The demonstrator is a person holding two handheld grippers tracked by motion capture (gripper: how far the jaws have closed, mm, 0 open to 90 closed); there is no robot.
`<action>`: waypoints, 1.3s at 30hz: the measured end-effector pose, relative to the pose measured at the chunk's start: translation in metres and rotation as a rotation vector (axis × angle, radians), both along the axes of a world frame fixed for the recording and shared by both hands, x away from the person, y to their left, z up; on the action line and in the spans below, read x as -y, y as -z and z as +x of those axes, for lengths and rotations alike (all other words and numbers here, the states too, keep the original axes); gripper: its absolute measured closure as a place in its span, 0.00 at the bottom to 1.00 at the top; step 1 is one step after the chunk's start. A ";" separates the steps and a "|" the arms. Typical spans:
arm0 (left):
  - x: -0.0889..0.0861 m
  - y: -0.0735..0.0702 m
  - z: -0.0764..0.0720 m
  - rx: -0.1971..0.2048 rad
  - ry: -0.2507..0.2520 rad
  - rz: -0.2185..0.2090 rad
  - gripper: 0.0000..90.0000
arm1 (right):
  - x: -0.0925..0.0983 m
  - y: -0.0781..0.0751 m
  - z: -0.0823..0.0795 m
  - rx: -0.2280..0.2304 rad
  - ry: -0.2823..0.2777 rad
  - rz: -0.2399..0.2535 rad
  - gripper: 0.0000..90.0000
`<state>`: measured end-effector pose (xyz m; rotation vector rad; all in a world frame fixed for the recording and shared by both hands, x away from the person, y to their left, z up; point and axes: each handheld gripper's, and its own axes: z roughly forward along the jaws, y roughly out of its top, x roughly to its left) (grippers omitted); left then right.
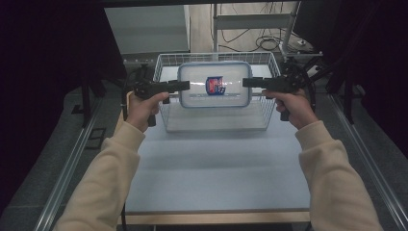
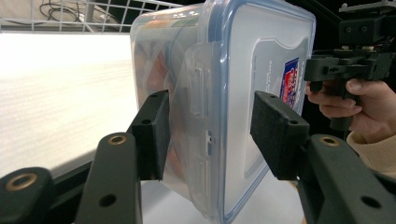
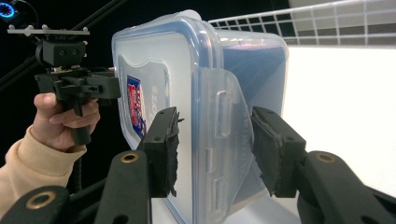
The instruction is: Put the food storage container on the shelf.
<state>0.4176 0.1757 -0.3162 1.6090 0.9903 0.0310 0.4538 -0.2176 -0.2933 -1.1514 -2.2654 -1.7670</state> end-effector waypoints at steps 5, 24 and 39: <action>-0.002 0.001 0.015 -0.008 -0.001 -0.007 0.54 | -0.003 -0.003 0.016 -0.014 0.010 -0.009 0.59; -0.003 0.000 0.053 -0.091 -0.014 -0.023 0.55 | -0.005 0.006 0.057 -0.112 0.066 0.023 0.56; 0.001 0.005 0.084 -0.215 -0.069 -0.093 0.50 | -0.007 0.012 0.074 -0.202 0.164 0.065 0.53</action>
